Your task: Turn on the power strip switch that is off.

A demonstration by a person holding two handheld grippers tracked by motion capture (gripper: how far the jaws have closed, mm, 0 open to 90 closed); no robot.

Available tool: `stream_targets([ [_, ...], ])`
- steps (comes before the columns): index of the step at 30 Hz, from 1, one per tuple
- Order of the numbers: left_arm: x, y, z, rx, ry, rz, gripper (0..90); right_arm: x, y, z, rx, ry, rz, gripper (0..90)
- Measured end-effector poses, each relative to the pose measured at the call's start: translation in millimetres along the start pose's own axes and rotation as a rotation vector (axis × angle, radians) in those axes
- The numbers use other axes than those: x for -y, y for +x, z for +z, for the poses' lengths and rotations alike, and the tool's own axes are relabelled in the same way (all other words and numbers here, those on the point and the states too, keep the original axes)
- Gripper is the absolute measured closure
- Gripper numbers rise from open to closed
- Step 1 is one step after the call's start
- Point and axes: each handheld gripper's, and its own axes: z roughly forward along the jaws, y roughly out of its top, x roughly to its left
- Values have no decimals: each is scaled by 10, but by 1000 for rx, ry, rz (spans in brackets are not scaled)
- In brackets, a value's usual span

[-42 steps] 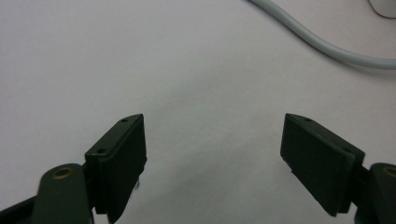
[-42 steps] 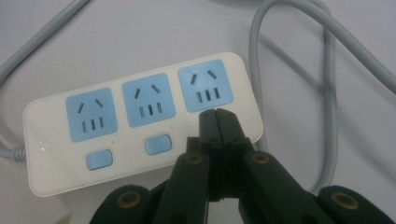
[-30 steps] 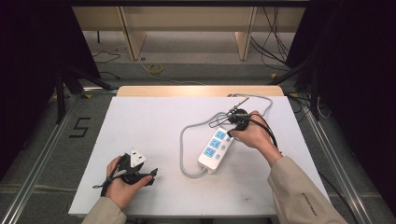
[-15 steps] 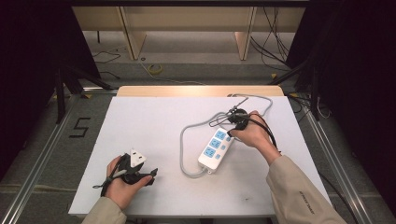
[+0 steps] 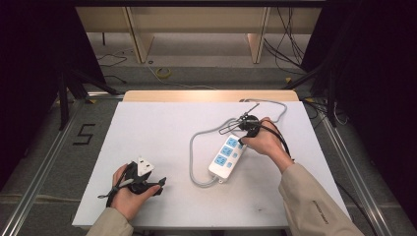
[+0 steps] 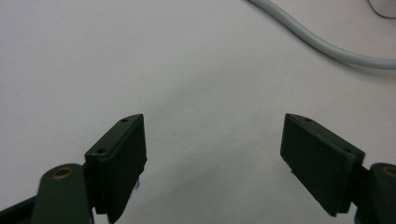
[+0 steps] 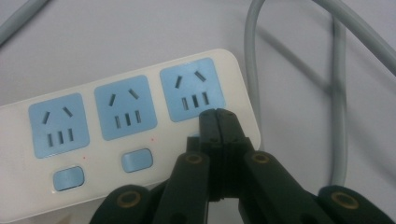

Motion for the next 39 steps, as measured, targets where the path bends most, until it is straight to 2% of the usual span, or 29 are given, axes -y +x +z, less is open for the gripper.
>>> stream_targets([
  [22,0,1,2,0,1,1,223,-22,4,47,-1,12,-22,900],
  [39,-1,-6,1,0,0,1,223,-23,8,57,4,18,-19,900],
])
